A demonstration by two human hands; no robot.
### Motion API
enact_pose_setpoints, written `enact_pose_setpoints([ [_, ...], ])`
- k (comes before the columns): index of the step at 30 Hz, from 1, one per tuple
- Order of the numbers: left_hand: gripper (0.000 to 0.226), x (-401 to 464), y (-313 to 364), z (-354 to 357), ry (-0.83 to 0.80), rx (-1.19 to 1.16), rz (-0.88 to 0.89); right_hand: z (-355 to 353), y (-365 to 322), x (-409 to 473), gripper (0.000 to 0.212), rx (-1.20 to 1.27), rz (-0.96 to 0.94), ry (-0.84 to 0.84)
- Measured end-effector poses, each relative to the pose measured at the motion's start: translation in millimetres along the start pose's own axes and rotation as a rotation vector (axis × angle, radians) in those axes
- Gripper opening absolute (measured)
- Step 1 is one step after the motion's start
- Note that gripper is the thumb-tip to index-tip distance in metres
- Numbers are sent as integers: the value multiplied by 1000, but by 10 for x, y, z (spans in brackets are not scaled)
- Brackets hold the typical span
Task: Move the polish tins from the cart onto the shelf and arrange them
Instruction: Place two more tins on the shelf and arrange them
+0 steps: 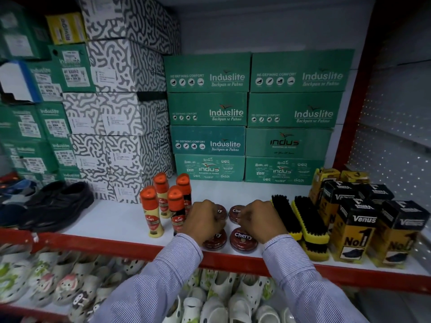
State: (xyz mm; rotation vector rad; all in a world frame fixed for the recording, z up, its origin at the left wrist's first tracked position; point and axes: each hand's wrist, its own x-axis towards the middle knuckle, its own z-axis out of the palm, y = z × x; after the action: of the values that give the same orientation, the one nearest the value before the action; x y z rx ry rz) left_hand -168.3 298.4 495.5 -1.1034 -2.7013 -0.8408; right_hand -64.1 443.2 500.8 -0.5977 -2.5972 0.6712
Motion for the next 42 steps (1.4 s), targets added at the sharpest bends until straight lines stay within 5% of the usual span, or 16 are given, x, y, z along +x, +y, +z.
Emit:
enact_pose_setpoints([
  [7,41,-315,-114,58,-107,48,-17,81,-4,-377,26,-96,7,-115],
  [15,20,-394,-84,2,-17,-62,59,95,-77,-428,19,-43,-35,-101],
  [42,42,-367,-169,70,45,-144,-48,154,-116,-423,24,-44,4,-54],
])
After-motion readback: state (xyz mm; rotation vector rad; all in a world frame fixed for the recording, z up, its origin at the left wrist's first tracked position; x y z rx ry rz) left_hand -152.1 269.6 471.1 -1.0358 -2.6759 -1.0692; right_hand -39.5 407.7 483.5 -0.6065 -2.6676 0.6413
